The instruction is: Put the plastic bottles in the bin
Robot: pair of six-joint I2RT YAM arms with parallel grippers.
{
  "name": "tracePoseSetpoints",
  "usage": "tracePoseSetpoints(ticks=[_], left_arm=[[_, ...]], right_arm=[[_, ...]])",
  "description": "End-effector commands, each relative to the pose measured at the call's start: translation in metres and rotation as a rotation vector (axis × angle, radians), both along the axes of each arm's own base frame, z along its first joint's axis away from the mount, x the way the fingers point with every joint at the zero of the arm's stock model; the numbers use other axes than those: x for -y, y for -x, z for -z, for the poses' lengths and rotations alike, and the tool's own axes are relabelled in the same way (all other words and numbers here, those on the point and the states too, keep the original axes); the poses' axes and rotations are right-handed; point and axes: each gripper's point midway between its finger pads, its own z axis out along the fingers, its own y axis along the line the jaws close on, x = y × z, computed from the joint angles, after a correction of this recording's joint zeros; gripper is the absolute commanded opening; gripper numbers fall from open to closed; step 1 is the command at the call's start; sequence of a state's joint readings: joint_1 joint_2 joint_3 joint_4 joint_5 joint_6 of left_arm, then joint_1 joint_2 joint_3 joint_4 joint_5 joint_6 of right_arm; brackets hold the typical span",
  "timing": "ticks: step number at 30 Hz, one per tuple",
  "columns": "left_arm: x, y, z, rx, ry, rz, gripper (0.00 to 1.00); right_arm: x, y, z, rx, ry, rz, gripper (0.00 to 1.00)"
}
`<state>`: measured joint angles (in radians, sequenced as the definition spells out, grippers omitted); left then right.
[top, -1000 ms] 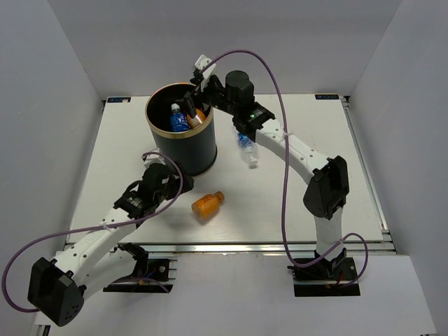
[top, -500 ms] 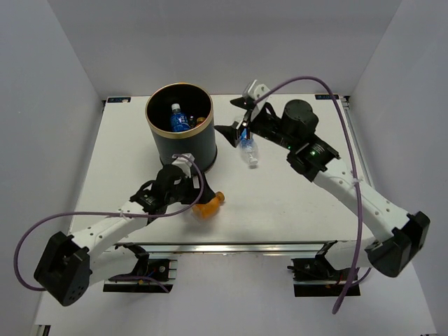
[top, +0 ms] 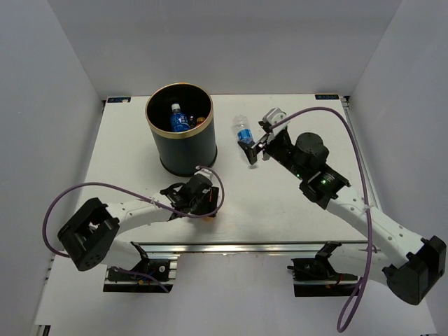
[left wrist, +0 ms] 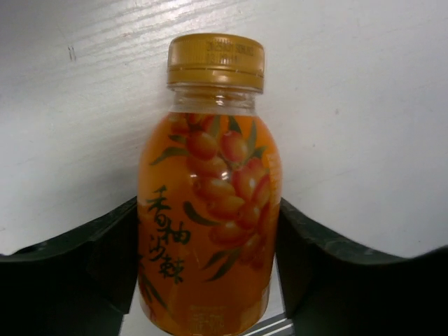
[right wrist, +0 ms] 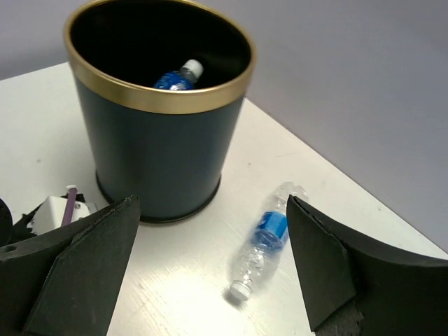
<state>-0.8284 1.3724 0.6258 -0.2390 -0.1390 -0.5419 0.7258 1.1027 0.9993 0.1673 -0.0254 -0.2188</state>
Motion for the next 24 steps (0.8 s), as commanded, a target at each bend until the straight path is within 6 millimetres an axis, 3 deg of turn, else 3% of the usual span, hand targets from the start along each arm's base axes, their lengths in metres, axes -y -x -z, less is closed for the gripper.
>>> tracePoseSetpoints(ticks=[1,6,9,11,13,14,16,17,18,21,22,23,24], left_arm=[[0.013,-0.018,-0.024,0.067,0.021,-0.018,0.73],[0.032,-0.022,-0.068,0.139,0.121,0.014,0.57],[0.054,-0.022,-0.127,0.249,0.250,0.103,0.55],[0.071,-0.024,-0.181,0.335,0.377,0.152,0.56],[0.081,-0.025,-0.218,0.403,0.449,0.199,0.58],[0.083,-0.031,-0.251,0.468,0.483,0.189,0.59],[0.078,-0.046,-0.279,0.535,0.488,0.119,0.59],[0.068,-0.066,-0.306,0.611,0.469,0.013,0.61],[0.059,-0.075,-0.312,0.628,0.432,-0.055,0.65],[0.021,-0.120,-0.341,0.712,0.309,-0.301,0.62],[0.011,-0.132,-0.346,0.721,0.288,-0.344,0.60],[-0.012,-0.152,-0.349,0.729,0.267,-0.423,0.59],[-0.021,-0.168,-0.341,0.707,0.234,-0.464,0.59]], right_arm=[[0.028,-0.002,-0.030,0.084,-0.129,0.125,0.89],[0.058,0.000,-0.037,0.090,-0.161,0.243,0.89],[0.076,-0.005,-0.037,0.051,-0.243,0.353,0.89],[0.079,-0.003,-0.039,0.061,-0.254,0.355,0.89],[0.084,-0.002,-0.041,0.071,-0.266,0.371,0.89],[0.086,-0.003,-0.039,0.070,-0.269,0.386,0.89],[0.095,-0.003,-0.041,0.064,-0.280,0.426,0.89],[0.098,-0.003,-0.041,0.061,-0.279,0.442,0.89],[0.103,-0.003,-0.039,0.056,-0.271,0.466,0.89],[0.117,-0.002,-0.040,0.070,-0.280,0.523,0.89],[0.120,0.001,-0.045,0.085,-0.295,0.523,0.89],[0.121,0.001,-0.045,0.088,-0.294,0.524,0.89],[0.121,0.002,-0.044,0.086,-0.294,0.519,0.89]])
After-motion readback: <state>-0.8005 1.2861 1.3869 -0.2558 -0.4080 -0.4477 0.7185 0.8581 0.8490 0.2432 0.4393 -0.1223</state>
